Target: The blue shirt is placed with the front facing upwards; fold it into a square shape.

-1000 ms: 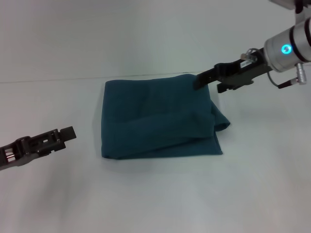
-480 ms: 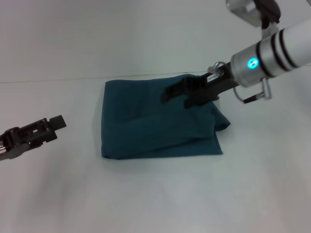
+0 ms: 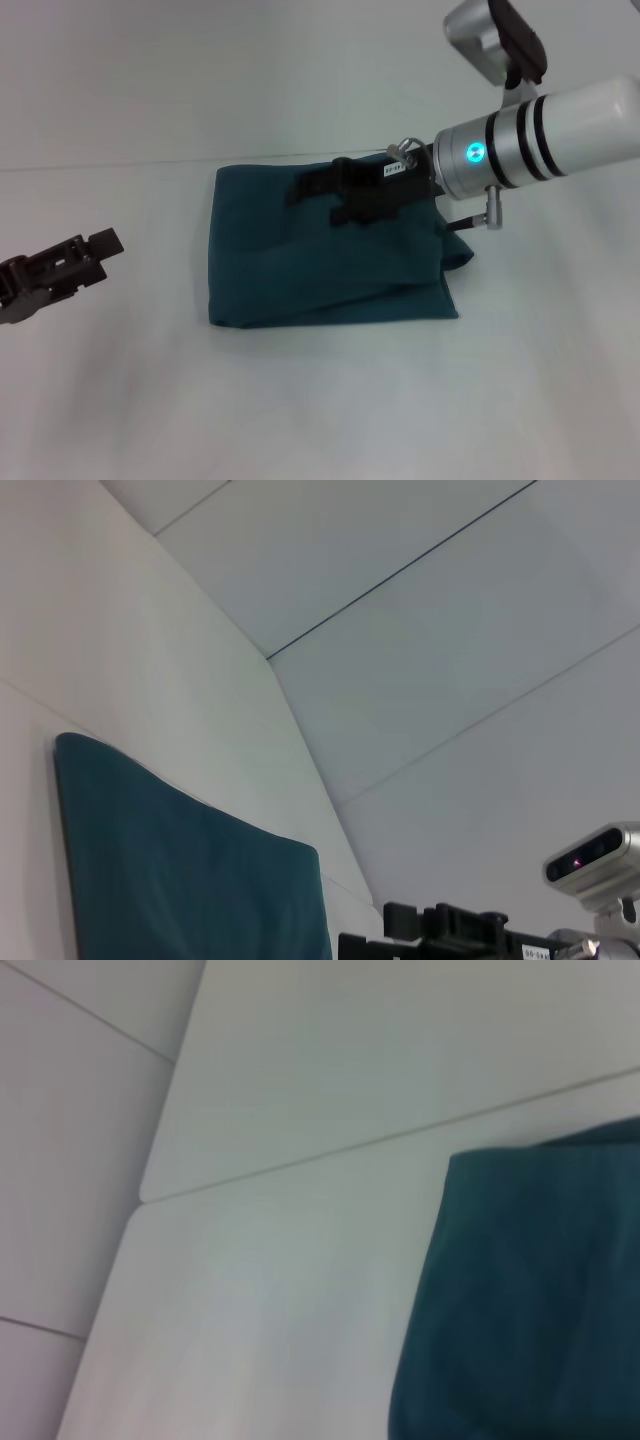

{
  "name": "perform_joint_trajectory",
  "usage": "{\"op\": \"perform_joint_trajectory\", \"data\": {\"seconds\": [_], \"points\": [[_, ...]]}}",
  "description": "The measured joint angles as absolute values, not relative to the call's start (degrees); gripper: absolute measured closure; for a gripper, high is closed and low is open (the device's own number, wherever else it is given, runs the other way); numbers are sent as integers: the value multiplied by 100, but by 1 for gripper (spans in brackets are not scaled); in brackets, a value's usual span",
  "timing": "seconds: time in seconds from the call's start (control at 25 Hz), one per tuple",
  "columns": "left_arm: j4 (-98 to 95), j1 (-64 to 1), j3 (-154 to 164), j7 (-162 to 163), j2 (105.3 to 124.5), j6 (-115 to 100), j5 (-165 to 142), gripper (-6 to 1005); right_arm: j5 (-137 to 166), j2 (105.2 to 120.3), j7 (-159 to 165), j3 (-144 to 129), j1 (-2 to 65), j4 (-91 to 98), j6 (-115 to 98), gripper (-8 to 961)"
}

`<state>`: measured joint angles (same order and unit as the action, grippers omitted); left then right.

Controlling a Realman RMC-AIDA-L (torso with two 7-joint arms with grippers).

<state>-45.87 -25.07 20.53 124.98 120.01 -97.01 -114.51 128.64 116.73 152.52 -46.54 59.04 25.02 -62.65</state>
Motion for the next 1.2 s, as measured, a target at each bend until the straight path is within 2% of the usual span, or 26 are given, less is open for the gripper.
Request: {"op": "perform_joint_trajectory", "data": {"seconds": [0.2,0.6,0.88,1.2], "points": [[-4580,-2516,2050,12499,12005,-9636,-11451,62,12879,11672,15261,-4854,5909,2294,-6182,97],[-4579,-2535,2037,12507,12006,-9614,-11442,63,13300,11437,15528,-5044,5708,2273,-6642,101],[-4579,-2539,1986,12511,12006,-9614,-11398,63,13048,11373,15362,-4966,5613,2604,-7393,102],[-4579,-2500,1976,12523,12006,-9615,-11363,63,12715,11281,15390,-4874,5324,2997,-7316,102]]}}
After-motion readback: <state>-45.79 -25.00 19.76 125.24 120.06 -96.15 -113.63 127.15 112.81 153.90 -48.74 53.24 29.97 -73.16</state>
